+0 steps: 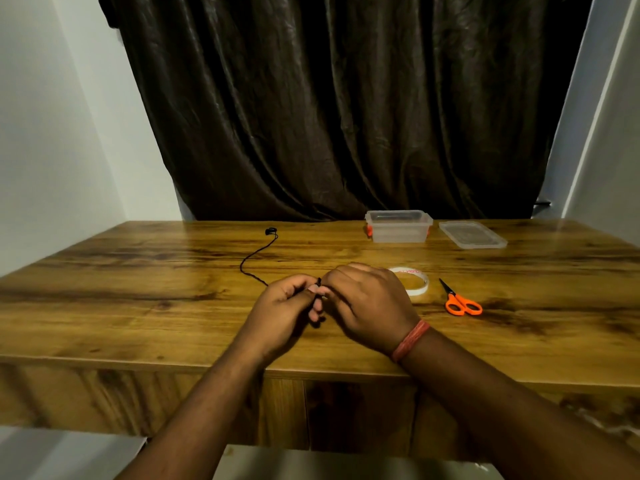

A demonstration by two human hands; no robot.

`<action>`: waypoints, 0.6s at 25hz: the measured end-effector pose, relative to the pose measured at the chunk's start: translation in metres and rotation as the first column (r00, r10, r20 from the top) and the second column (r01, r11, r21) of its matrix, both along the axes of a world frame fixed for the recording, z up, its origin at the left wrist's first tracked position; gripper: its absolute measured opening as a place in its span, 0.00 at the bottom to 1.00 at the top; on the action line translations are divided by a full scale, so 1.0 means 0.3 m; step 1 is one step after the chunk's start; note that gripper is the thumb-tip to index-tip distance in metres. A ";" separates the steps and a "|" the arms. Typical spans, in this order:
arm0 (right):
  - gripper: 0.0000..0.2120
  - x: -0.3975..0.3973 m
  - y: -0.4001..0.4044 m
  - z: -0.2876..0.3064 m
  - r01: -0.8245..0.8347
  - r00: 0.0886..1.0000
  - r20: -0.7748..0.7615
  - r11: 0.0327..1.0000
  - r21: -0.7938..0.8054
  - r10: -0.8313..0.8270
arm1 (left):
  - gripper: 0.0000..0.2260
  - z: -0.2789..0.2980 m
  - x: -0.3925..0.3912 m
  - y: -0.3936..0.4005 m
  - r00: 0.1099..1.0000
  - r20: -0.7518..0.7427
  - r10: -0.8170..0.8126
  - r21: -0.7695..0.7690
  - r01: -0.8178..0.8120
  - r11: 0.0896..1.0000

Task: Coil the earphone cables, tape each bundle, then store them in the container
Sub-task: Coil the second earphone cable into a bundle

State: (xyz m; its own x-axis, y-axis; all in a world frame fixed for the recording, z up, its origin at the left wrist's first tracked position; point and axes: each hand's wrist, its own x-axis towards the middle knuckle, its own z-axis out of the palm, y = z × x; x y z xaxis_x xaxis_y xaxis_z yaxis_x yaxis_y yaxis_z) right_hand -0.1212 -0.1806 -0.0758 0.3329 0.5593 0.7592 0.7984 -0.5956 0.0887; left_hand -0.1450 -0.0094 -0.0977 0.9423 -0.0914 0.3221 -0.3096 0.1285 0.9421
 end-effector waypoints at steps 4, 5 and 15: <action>0.02 0.005 0.000 0.002 0.013 1.000 -0.018 1.000 0.015 -0.012 | 0.08 0.026 -0.019 0.020 0.994 -0.020 -0.111 -0.066 0.110 0.992; 0.02 0.006 0.001 0.000 0.001 0.999 -0.032 1.000 0.019 -0.001 | 0.07 0.032 -0.024 0.028 0.987 -0.023 -0.162 -0.092 0.159 0.983; 0.05 0.040 0.025 -0.047 -0.097 0.980 -0.187 0.986 -0.139 0.070 | 0.13 0.045 -0.048 0.102 0.921 0.080 -0.380 -0.454 0.373 0.809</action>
State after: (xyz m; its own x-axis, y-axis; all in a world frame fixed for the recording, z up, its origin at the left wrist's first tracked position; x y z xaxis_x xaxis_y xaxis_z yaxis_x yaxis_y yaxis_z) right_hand -0.1090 -0.1730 -0.0899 0.4048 0.6914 0.5984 0.8554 -0.5176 0.0194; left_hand -0.1594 0.0213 -0.0842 0.8690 -0.2881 0.4023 -0.1352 0.6439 0.7531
